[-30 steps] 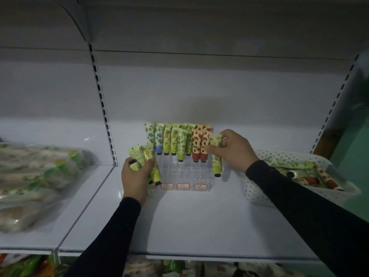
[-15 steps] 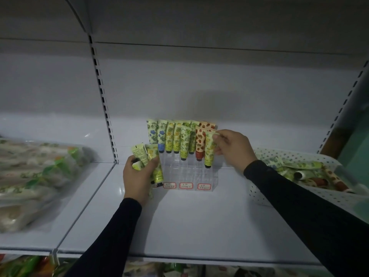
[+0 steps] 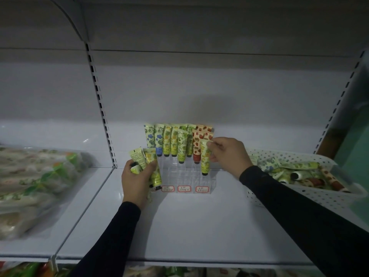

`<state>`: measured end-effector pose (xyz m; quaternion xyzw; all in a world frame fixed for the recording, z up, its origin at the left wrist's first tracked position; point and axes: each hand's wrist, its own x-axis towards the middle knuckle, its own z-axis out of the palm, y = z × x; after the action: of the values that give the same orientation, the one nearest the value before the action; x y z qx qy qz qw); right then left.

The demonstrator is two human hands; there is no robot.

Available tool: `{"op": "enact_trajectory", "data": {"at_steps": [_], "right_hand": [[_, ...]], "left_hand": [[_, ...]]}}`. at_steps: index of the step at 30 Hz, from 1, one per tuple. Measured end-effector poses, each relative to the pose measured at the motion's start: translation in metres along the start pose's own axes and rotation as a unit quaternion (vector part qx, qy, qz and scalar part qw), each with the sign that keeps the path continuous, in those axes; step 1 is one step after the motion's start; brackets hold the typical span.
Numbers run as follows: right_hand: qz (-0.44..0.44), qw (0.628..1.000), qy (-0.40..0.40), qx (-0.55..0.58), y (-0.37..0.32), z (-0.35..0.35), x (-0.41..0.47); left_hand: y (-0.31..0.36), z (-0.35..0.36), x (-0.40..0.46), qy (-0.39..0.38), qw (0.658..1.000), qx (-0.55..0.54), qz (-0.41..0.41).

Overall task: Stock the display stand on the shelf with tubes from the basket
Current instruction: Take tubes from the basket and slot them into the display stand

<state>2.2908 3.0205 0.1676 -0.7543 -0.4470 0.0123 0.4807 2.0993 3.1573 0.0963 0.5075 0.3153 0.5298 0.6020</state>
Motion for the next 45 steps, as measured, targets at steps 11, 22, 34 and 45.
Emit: {"op": "enact_trajectory", "data": {"at_steps": [11, 22, 34, 45], "right_hand": [[-0.002, 0.999, 0.002, -0.048, 0.010, -0.003, 0.001], [-0.046, 0.997, 0.049, -0.040, 0.004, -0.008, 0.014], [-0.059, 0.992, 0.044, -0.101, 0.012, 0.000, 0.018], [-0.050, 0.993, 0.040, -0.097, 0.017, -0.004, 0.025]], "left_hand": [[0.002, 0.004, -0.002, 0.001, 1.000, 0.003, -0.001], [0.007, 0.006, -0.006, -0.004, 1.000, -0.007, 0.000], [0.005, 0.005, -0.005, -0.004, 1.000, 0.005, 0.008], [0.001, 0.004, -0.001, -0.013, 1.000, 0.012, -0.005]]}}
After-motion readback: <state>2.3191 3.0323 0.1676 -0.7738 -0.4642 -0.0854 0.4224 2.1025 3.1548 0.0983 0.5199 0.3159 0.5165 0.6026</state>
